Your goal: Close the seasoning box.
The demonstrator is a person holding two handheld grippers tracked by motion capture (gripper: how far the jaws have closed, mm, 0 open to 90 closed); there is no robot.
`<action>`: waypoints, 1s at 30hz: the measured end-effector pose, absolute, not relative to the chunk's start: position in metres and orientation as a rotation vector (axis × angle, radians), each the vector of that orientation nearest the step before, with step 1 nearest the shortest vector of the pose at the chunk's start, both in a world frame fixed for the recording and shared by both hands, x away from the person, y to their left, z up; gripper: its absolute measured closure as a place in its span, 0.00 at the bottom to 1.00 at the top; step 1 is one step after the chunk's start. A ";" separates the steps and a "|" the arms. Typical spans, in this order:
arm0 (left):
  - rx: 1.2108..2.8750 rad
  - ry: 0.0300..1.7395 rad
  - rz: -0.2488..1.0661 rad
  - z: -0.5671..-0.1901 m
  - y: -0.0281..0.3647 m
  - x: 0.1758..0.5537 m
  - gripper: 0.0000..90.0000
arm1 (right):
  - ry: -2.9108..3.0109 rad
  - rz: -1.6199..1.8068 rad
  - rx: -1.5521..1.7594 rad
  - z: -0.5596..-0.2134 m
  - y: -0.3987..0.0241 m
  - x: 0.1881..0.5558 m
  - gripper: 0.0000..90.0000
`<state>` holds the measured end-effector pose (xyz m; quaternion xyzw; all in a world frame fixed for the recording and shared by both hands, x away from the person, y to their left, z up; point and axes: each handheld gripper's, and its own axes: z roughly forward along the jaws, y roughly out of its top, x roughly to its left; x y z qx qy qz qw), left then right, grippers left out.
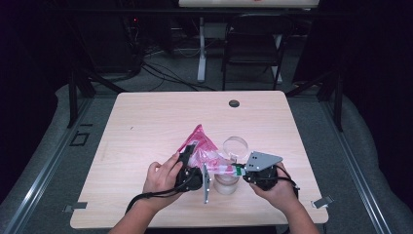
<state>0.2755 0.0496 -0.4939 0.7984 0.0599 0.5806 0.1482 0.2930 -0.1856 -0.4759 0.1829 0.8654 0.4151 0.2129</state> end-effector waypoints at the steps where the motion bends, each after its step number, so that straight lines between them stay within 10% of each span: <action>1: 2.302 0.187 1.661 -0.494 0.050 0.275 0.74 | 2.400 1.147 0.504 -0.476 -0.185 0.293 1.00; 30: 2.299 0.365 1.510 -0.509 0.056 0.276 0.75 | 2.384 1.195 0.496 -0.472 -0.181 0.290 0.98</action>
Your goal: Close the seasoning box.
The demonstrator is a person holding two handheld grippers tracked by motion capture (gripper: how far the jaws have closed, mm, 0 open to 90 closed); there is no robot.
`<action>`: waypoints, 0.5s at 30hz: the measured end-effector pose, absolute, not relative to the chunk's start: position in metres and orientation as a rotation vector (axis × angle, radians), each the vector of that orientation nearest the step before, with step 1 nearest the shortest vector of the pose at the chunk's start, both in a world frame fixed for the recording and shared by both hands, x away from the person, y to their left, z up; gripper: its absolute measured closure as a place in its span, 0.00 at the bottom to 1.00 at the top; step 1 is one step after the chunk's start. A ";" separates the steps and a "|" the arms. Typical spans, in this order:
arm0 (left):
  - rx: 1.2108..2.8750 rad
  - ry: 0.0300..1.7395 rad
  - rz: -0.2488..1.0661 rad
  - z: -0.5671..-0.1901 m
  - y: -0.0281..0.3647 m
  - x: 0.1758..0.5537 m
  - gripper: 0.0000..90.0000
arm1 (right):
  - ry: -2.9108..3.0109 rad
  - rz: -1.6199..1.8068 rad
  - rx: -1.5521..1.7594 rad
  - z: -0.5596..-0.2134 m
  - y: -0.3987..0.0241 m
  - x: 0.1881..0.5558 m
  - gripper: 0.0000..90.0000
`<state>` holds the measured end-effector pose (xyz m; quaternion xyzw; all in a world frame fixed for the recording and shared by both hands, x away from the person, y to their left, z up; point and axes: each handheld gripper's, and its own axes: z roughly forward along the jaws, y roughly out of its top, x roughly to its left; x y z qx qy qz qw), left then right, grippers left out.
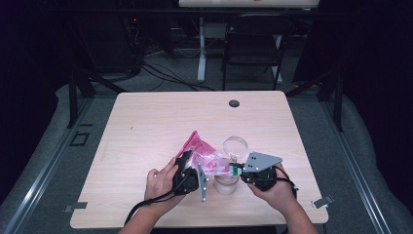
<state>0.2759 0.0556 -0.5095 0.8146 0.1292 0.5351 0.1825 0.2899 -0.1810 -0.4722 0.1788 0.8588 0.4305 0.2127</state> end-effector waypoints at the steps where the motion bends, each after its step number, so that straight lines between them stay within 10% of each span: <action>1: 2.299 0.365 1.509 -0.510 0.056 0.276 0.75 | 2.384 1.195 0.496 -0.472 -0.181 0.290 0.98; 15: 2.302 0.403 1.462 -0.515 0.058 0.277 0.76 | 2.387 1.205 0.489 -0.471 -0.180 0.289 0.97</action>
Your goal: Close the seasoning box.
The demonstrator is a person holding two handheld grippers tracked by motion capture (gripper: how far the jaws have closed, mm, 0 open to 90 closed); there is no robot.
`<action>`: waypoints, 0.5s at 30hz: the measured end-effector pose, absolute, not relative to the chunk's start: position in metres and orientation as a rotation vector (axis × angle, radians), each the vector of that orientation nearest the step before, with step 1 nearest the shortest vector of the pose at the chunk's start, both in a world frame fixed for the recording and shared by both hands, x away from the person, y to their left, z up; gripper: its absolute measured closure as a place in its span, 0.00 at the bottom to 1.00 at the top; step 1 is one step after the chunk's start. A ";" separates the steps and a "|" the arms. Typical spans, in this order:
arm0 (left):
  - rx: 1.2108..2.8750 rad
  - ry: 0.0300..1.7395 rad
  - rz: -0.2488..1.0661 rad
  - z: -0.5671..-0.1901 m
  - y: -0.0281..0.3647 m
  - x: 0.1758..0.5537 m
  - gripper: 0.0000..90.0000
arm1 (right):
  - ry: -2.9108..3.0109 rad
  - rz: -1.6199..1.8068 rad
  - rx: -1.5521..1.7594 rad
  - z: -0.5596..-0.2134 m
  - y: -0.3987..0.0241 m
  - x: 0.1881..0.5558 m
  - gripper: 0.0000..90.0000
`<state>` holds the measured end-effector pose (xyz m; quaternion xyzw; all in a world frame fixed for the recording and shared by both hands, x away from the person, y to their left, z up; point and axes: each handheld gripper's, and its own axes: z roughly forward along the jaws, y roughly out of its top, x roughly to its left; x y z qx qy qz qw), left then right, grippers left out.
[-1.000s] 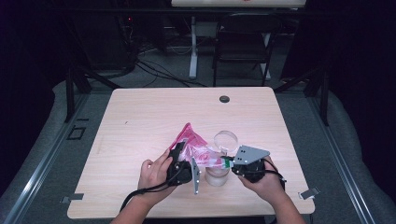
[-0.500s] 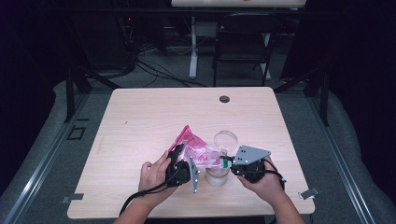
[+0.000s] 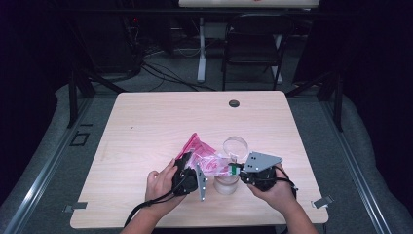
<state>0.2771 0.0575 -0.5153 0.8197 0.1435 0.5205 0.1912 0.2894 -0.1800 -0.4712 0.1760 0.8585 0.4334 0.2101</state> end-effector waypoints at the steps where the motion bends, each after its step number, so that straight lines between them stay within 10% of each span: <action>1: 2.303 0.406 1.458 -0.516 0.058 0.277 0.76 | 2.388 1.204 0.490 -0.471 -0.180 0.289 0.97; 15: 2.291 0.476 1.352 -0.525 0.059 0.280 0.76 | 2.389 1.243 0.486 -0.470 -0.177 0.288 0.92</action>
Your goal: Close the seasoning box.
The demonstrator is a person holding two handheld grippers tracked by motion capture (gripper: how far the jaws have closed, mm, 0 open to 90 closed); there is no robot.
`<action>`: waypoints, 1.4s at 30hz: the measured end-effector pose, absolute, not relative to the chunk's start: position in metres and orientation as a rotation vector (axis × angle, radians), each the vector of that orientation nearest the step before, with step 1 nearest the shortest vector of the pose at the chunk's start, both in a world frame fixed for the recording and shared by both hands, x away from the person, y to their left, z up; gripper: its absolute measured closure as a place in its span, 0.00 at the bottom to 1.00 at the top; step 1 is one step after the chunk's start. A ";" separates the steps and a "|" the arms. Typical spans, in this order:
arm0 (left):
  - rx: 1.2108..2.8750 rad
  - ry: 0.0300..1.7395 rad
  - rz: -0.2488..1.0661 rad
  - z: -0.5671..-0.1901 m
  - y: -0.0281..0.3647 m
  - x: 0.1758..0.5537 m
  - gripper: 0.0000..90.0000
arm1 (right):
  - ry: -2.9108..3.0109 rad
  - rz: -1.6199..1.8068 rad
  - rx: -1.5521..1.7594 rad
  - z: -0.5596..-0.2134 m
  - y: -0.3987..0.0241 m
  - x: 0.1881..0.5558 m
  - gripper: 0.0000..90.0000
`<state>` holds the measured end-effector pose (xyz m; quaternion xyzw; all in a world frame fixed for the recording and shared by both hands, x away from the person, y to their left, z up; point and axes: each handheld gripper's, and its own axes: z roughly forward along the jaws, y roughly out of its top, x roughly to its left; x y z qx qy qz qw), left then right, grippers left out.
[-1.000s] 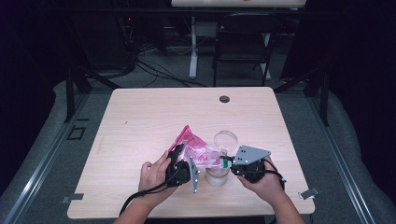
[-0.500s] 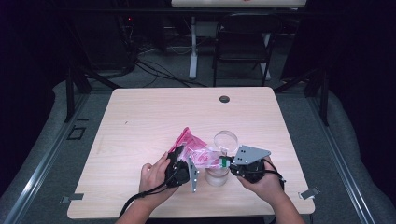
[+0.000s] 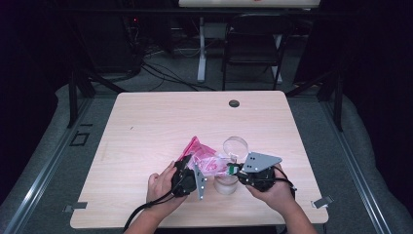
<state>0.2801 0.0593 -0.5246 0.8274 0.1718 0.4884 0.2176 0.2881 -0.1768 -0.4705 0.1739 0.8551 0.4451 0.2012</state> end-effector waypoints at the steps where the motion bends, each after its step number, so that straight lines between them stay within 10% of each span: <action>1: 2.291 0.473 1.352 -0.525 0.059 0.281 0.76 | 2.387 1.250 0.486 -0.471 -0.177 0.288 0.91; 25: 2.262 0.675 1.024 -0.545 0.071 0.290 0.77 | 2.374 1.352 0.541 -0.471 -0.177 0.291 0.57; 42: 2.192 0.826 0.705 -0.557 0.091 0.303 0.78 | 2.277 1.450 0.619 -0.464 -0.190 0.293 0.52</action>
